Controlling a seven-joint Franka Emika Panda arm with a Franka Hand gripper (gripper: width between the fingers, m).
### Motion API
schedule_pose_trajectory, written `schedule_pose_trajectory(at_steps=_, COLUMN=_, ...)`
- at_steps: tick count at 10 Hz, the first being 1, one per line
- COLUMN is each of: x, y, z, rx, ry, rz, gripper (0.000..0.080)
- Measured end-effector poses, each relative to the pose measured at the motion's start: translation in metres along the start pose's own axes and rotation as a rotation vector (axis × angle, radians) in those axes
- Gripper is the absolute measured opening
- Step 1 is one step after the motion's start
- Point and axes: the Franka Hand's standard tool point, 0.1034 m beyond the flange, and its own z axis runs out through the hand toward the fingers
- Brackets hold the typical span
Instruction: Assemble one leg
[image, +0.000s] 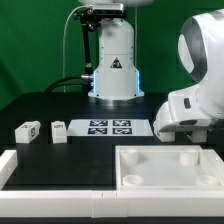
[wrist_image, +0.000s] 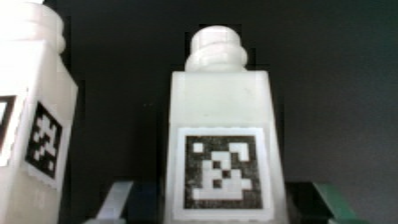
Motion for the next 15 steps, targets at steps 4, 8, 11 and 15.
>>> schedule_pose_trajectory(at_steps=4, x=-0.019, y=0.004, z=-0.020, rx=-0.012, ry=-0.019, rz=-0.018, gripper=0.0291)
schedule_pose_trajectory(at_steps=8, x=-0.049, y=0.011, z=-0.062, rx=-0.026, ry=0.012, rz=-0.047, gripper=0.0292)
schedule_pose_trajectory(at_steps=11, x=-0.038, y=0.009, z=-0.064, rx=-0.019, ry=0.128, rz=-0.046, gripper=0.0293)
schedule_pose_trajectory(at_steps=15, x=-0.032, y=0.014, z=-0.073, rx=-0.010, ry=0.548, rz=-0.049, gripper=0.0293)
